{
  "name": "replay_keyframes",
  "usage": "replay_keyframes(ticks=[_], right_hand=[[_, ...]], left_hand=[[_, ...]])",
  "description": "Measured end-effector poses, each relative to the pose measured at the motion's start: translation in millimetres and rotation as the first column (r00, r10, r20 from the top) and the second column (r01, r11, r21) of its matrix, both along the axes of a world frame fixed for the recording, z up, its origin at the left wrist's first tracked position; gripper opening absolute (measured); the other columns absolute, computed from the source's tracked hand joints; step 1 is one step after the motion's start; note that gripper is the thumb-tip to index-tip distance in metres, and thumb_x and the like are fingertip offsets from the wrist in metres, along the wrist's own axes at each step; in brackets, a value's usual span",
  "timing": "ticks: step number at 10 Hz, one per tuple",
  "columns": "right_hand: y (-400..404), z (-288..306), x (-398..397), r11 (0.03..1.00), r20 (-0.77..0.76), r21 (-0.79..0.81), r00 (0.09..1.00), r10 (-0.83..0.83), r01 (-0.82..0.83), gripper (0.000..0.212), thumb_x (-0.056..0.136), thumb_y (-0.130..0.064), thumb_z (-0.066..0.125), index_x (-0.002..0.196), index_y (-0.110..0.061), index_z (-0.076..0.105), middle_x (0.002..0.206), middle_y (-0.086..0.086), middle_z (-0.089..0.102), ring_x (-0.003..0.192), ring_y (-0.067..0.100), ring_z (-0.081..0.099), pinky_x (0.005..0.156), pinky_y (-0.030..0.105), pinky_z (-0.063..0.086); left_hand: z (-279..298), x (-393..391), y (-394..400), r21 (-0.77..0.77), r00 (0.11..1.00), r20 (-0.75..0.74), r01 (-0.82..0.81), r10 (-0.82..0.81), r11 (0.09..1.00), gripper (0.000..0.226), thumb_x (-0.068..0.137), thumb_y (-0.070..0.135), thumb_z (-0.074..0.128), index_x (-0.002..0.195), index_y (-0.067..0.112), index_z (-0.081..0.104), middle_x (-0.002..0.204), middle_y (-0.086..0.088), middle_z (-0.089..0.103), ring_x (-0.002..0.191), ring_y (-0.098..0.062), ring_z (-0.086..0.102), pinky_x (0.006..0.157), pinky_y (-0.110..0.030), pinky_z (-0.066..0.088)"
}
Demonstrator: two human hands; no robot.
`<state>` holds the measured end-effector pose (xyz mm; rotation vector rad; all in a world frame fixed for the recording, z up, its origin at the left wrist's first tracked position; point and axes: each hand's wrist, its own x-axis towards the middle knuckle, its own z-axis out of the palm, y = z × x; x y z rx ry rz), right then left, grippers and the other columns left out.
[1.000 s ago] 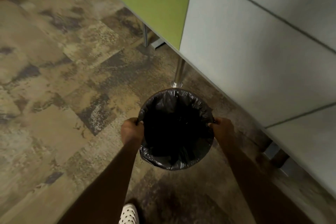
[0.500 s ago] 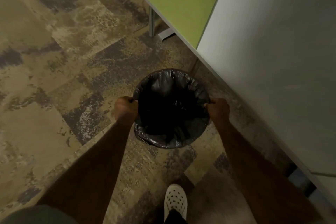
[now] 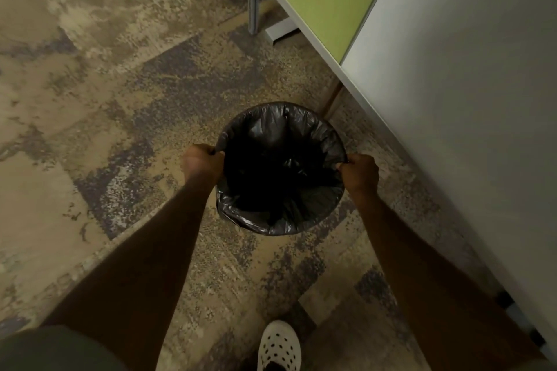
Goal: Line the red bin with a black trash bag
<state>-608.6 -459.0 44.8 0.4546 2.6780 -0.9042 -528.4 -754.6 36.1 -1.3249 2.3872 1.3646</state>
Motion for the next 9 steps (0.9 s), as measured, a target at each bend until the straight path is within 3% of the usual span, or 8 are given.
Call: replay_keyframes(ticks=[2,3,5,6,7,8,9], right_hand=[[0,0,-1,1.000,0.003,-0.011,1.000,0.023,-0.023,0.016,0.083,-0.013,0.068,0.092,-0.001,0.075,0.085,0.018,0.071,0.071,0.027,0.060,0.067,0.034,0.051],[0,0,-1,0.999,0.036,-0.018,0.998,0.043,-0.042,0.018,0.085,-0.015,0.068,0.090,0.000,0.073,0.079,0.017,0.065,0.072,0.028,0.060,0.063,0.029,0.040],[-4,14,11,0.990,-0.034,-0.121,0.997,0.071,-0.075,0.034,0.088,-0.029,0.069,0.114,-0.008,0.071,0.107,0.014,0.073,0.097,0.032,0.068,0.075,0.028,0.043],[-9,22,23,0.984,-0.070,-0.175,0.997,0.016,-0.028,0.044,0.093,-0.037,0.062,0.127,-0.009,0.063,0.122,0.014,0.068,0.110,0.034,0.064,0.080,0.027,0.040],[-16,33,37,0.999,-0.152,0.035,0.988,0.041,-0.036,0.046,0.098,-0.040,0.052,0.134,-0.012,0.058,0.130,0.014,0.062,0.114,0.034,0.061,0.082,0.031,0.043],[-32,52,49,0.966,-0.313,0.237,0.933,0.175,-0.102,0.042,0.099,-0.037,0.047,0.134,-0.016,0.058,0.126,0.008,0.066,0.112,0.028,0.063,0.087,0.036,0.051],[-55,74,52,0.878,-0.411,0.379,0.798,0.441,-0.291,0.049,0.099,-0.042,0.041,0.138,-0.013,0.052,0.133,0.007,0.062,0.119,0.026,0.059,0.098,0.039,0.048]], left_hand=[[1,-2,-1,0.047,1.000,-0.018,-0.012,0.012,0.999,0.017,0.090,0.017,0.067,0.102,0.007,0.076,0.086,-0.011,0.074,0.088,-0.031,0.073,0.079,-0.043,0.062],[2,1,-2,0.111,0.999,-0.037,0.006,-0.002,0.994,0.024,0.091,0.016,0.066,0.109,0.003,0.074,0.100,-0.018,0.075,0.096,-0.035,0.072,0.087,-0.050,0.060],[12,7,1,0.193,0.997,-0.080,0.013,0.002,0.981,0.043,0.093,0.028,0.064,0.132,0.011,0.062,0.123,-0.015,0.070,0.112,-0.031,0.067,0.098,-0.048,0.056],[17,13,4,0.103,0.990,-0.139,0.032,-0.018,0.994,0.052,0.095,0.034,0.061,0.142,0.013,0.052,0.137,-0.014,0.060,0.124,-0.031,0.060,0.103,-0.048,0.052],[29,24,4,-0.270,0.955,-0.117,0.232,-0.271,0.934,0.062,0.098,0.036,0.054,0.152,0.013,0.035,0.154,-0.017,0.040,0.142,-0.034,0.041,0.113,-0.049,0.040],[44,29,6,-0.573,0.843,-0.065,0.407,-0.534,0.711,0.065,0.101,0.022,0.040,0.158,0.005,0.014,0.167,-0.019,0.015,0.155,-0.034,0.011,0.126,-0.052,0.016],[75,25,10,-0.694,0.748,-0.046,0.453,-0.662,0.560,0.063,0.104,0.022,0.031,0.158,-0.002,0.007,0.167,-0.021,0.001,0.156,-0.033,-0.002,0.127,-0.053,0.007]])
